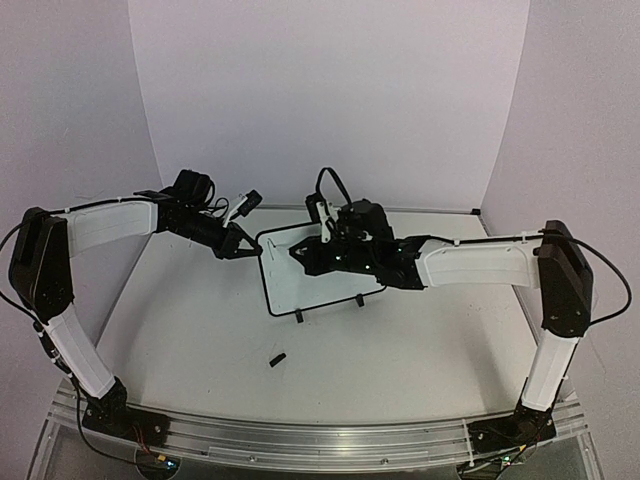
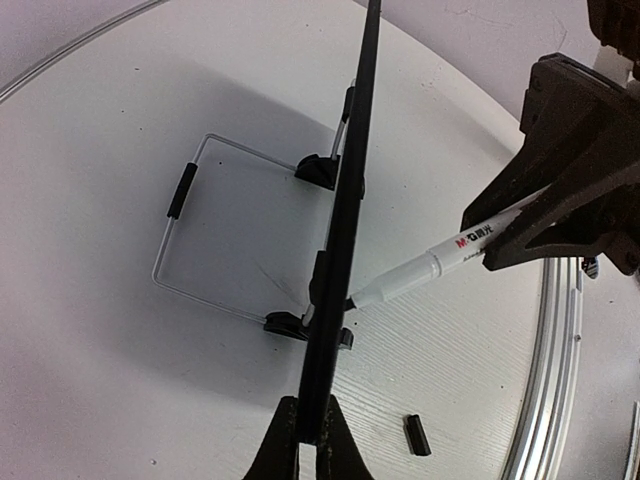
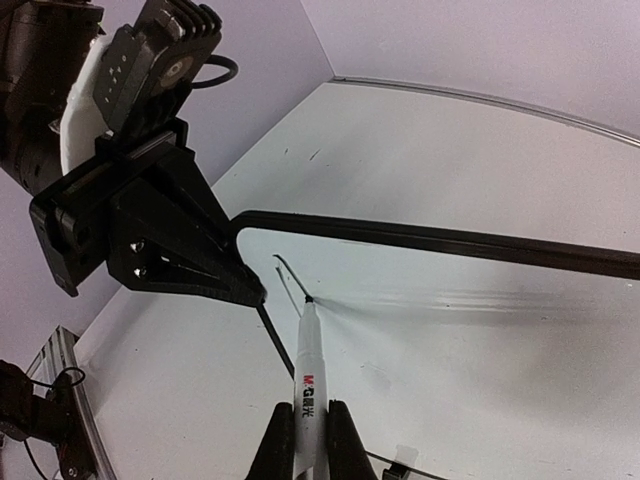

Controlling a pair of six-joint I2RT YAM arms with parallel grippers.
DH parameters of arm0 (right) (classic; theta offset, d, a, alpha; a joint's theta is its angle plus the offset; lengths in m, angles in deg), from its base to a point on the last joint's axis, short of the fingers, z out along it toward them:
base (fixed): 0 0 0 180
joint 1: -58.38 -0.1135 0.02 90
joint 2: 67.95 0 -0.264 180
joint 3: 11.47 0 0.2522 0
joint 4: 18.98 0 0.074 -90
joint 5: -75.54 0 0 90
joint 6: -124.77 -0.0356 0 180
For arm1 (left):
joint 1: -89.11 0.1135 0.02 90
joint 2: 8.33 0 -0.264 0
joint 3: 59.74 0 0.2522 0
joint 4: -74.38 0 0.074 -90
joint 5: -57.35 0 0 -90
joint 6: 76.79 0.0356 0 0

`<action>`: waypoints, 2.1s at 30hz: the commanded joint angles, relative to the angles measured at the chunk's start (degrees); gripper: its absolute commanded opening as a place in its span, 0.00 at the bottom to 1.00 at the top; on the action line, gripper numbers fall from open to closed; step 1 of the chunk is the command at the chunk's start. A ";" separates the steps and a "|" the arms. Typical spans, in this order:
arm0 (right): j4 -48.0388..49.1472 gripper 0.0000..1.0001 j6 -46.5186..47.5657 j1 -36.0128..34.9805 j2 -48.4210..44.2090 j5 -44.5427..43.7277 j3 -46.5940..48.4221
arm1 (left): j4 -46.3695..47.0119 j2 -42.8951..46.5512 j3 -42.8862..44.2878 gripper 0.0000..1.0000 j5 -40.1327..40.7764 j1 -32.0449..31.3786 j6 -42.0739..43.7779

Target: Write a sentence on the whiteboard

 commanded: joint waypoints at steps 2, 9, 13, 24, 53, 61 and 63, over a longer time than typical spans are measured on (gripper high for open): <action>-0.11 0.00 0.26 0.80 1.84 1.21 3.23 | -4.59 0.22 0.03 0.00 2.42 -1.49 1.81; -0.36 0.00 0.31 0.89 2.65 1.38 4.13 | -4.63 0.09 0.08 0.00 2.41 -1.49 1.93; -0.38 0.00 0.02 0.85 2.50 0.26 3.59 | -4.68 0.13 0.04 0.00 2.65 -1.49 1.92; -0.38 0.00 -0.15 0.82 -1.02 -3.83 -0.96 | -4.78 0.23 0.11 0.00 2.76 -1.49 1.97; 4.20 0.00 -0.81 2.74 -11.35 4.33 -9.34 | -4.76 0.11 0.11 0.00 2.84 -1.64 1.92; 4.20 0.00 -0.88 3.89 -7.58 7.47 -6.25 | -4.92 -0.09 0.17 0.00 3.52 -1.93 1.95; 4.20 0.00 -0.87 4.05 -6.57 7.93 -5.46 | -5.02 -0.17 0.22 0.00 3.63 -1.94 2.01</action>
